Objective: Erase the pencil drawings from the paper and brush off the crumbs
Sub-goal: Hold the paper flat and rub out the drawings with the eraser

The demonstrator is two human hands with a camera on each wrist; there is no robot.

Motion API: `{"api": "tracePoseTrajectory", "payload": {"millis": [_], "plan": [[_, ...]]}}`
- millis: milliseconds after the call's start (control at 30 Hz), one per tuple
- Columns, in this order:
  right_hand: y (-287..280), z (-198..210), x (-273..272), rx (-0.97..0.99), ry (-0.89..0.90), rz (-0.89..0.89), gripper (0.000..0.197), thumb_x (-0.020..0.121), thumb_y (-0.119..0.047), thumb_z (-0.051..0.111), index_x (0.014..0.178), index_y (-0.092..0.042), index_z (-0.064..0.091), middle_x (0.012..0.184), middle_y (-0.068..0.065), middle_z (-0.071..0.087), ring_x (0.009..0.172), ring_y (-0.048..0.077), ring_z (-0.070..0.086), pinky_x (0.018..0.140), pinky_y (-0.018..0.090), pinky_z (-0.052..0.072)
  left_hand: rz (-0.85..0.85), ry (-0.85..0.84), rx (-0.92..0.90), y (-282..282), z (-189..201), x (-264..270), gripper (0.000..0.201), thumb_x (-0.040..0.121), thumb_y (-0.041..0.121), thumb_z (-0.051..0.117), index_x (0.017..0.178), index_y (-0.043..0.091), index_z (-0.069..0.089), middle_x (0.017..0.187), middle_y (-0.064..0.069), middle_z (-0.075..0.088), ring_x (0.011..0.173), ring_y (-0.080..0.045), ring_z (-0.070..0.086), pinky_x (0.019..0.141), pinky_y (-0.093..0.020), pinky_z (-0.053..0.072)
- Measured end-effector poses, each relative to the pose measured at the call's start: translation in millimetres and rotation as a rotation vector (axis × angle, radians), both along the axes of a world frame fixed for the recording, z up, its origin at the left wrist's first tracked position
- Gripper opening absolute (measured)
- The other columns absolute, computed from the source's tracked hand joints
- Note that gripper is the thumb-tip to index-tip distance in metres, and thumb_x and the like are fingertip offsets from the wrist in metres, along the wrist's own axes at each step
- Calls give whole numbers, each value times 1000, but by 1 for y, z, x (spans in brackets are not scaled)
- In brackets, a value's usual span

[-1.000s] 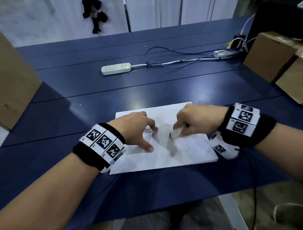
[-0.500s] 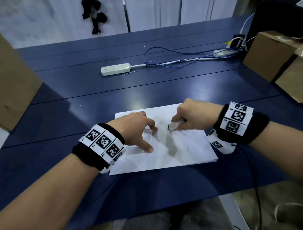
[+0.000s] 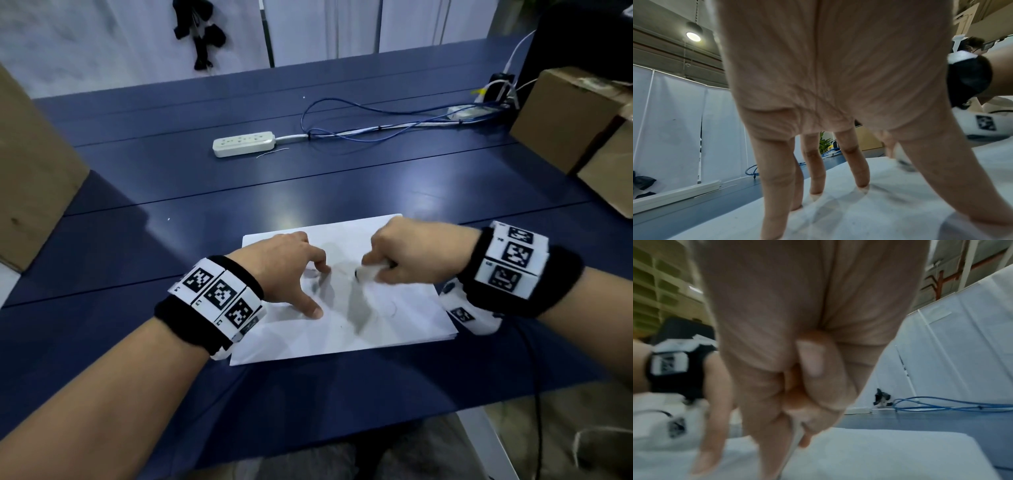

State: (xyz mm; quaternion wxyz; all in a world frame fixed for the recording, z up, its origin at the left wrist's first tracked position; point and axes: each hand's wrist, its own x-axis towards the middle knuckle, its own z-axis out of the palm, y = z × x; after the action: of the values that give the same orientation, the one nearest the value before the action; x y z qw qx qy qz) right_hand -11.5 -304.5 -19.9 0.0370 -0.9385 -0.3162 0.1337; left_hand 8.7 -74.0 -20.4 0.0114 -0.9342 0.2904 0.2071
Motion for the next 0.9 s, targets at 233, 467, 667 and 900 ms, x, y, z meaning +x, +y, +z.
{"api": "tracePoseTrajectory", "payload": {"millis": [233,467,667,900], "plan": [[1,1,-2,28,88,18,21,86,-42,66,97,-25,75,69,-5,60,67,11,52,63,20,42,-10,-11,13,-2,0,0,69,64,64,80,124,42,55,117,10,47,109,-14,52,73,-28,36],[3,1,-15,39,167,130,27,84,-38,66,109,-30,73,82,0,62,75,13,54,73,27,47,-23,-16,14,-1,-1,1,73,63,66,79,128,45,53,118,9,46,112,-14,51,76,-30,38],[1,1,3,10,-32,-20,21,85,-37,55,85,-21,69,72,3,60,75,23,55,67,36,49,-27,-8,37,-5,3,2,74,63,66,80,128,46,52,117,9,45,108,-14,51,73,-29,35],[5,6,-23,23,240,145,28,84,-40,65,110,-32,72,81,-5,60,71,6,49,70,22,44,10,-38,8,-6,-2,0,71,58,73,77,120,45,58,111,9,46,107,-15,51,74,-30,39]]}}
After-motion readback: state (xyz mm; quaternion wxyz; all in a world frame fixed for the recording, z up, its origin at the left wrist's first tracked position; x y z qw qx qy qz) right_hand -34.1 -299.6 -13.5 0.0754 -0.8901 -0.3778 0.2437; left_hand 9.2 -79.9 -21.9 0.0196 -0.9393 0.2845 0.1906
